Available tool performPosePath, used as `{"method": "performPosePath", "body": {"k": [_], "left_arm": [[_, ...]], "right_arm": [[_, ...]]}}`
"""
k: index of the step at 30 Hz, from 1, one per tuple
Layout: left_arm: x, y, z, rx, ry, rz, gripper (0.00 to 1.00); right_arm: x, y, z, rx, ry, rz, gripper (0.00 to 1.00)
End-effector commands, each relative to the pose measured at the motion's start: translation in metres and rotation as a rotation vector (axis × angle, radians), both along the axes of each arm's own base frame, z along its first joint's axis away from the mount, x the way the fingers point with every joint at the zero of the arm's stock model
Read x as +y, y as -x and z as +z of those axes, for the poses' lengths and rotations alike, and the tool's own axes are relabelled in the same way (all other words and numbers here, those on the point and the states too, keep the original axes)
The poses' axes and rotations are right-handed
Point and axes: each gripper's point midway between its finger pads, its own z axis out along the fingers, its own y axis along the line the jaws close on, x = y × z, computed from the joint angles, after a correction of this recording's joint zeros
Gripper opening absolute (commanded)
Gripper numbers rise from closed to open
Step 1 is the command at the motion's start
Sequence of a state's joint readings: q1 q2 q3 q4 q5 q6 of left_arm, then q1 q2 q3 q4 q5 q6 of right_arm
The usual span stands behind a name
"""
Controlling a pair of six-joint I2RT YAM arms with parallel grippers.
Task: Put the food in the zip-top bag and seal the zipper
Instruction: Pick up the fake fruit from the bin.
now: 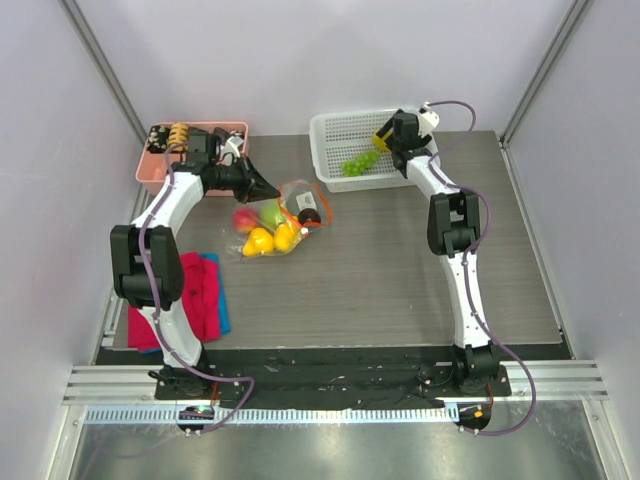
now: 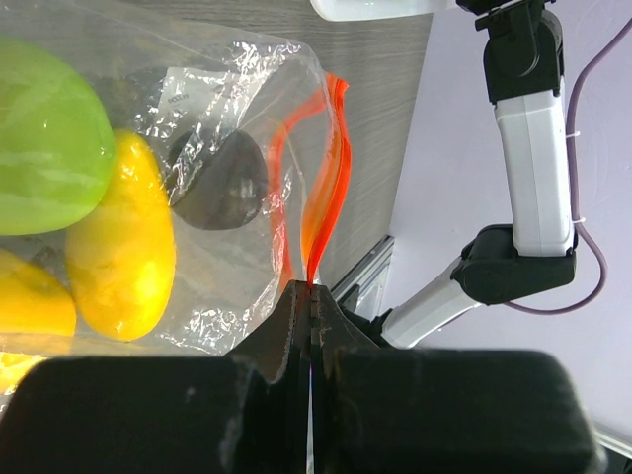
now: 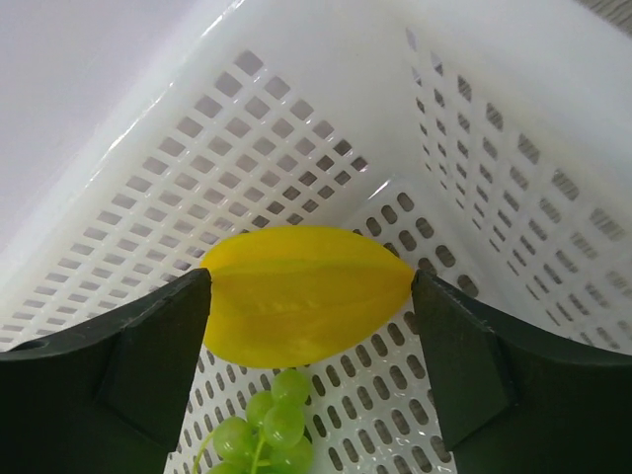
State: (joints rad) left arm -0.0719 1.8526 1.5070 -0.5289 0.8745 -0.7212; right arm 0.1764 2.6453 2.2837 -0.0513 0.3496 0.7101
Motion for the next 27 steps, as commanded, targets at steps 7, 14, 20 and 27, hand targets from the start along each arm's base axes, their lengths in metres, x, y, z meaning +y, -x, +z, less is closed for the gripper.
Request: {"method": "performPosePath", "body": {"k": [7,14,20,27], "left_arm": [[0.009,-0.013,0.012,-0.056,0.002,0.006,0.0],[0.01,-0.013,0.011,-0.056,0.002,0.008,0.0],[0.01,-0.015,0.013,-0.058,0.011,0.013,0.0],[0.012,-0.011,0.019,-0.071,0.004,0.007,0.0]], "right_arm": [[0.017,-0.011,0.013,-0.091,-0.058,0.119,0.73],[0.037,0.007,0.053,-0.114,-0.1,0.259,0.74],[0.031,0.005,0.069,-0.142,-0.087,0.258,0.45],[0.011,-0.003,0.097,-0.205,-0.181,0.235,0.26]]}}
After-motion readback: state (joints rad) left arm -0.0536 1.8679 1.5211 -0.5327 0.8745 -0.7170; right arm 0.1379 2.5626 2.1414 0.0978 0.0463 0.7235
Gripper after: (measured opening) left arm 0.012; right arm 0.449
